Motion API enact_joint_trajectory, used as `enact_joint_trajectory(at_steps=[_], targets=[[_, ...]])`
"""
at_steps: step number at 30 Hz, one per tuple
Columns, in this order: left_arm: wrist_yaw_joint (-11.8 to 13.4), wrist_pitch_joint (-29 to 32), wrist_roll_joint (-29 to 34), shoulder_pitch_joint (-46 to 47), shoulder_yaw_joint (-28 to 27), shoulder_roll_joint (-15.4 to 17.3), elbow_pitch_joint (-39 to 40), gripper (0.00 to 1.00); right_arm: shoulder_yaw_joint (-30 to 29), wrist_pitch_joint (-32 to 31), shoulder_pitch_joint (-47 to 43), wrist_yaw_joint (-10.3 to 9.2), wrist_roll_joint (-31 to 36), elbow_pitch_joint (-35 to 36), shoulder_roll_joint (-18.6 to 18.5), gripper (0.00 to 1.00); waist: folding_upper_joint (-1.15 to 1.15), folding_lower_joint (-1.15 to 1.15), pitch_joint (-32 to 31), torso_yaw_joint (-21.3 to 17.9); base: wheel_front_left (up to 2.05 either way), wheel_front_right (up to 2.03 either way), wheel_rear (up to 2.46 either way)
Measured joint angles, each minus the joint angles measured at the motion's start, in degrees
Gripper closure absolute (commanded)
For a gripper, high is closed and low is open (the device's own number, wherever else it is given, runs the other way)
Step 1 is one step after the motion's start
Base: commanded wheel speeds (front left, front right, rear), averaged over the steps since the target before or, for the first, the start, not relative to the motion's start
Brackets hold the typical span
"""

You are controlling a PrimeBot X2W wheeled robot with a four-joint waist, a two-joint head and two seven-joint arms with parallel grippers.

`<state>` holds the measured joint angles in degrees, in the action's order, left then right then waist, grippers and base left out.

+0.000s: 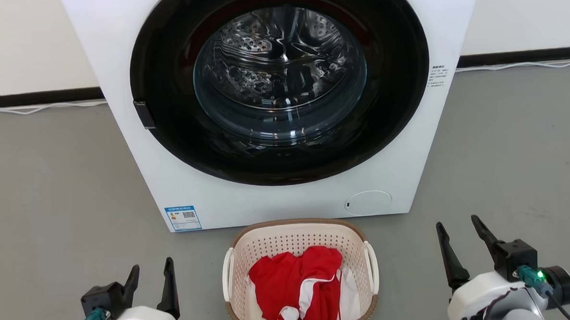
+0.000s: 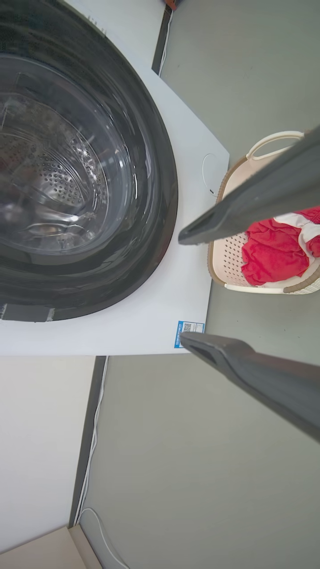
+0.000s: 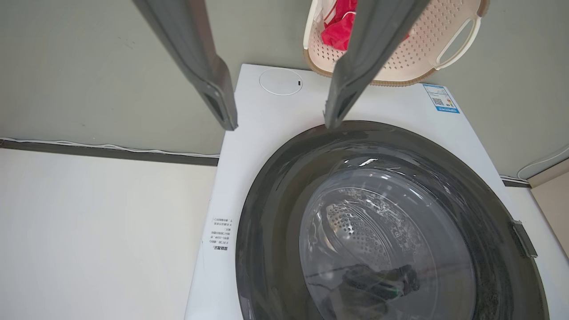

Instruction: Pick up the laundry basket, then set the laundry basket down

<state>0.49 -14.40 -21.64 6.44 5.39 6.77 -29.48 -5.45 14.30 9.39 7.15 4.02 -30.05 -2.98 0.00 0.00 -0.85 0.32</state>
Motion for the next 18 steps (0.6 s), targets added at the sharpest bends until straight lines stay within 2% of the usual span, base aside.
enact_joint_trajectory(at_steps=[16,18], targets=[[0.0,0.0,1.0,-3.2,-2.6,-1.3,2.0,0.0,-0.2,0.0,-2.6,0.0,0.0,0.8,0.1,0.0,0.0,0.0,-1.9,0.1,0.0,0.0,0.0],[-0.7,0.0,1.1,-3.5,-2.6,-1.2,1.8,0.0,-0.1,0.0,-2.6,0.0,0.0,0.8,0.1,0.0,0.0,0.0,-2.0,0.1,0.0,0.0,0.0]])
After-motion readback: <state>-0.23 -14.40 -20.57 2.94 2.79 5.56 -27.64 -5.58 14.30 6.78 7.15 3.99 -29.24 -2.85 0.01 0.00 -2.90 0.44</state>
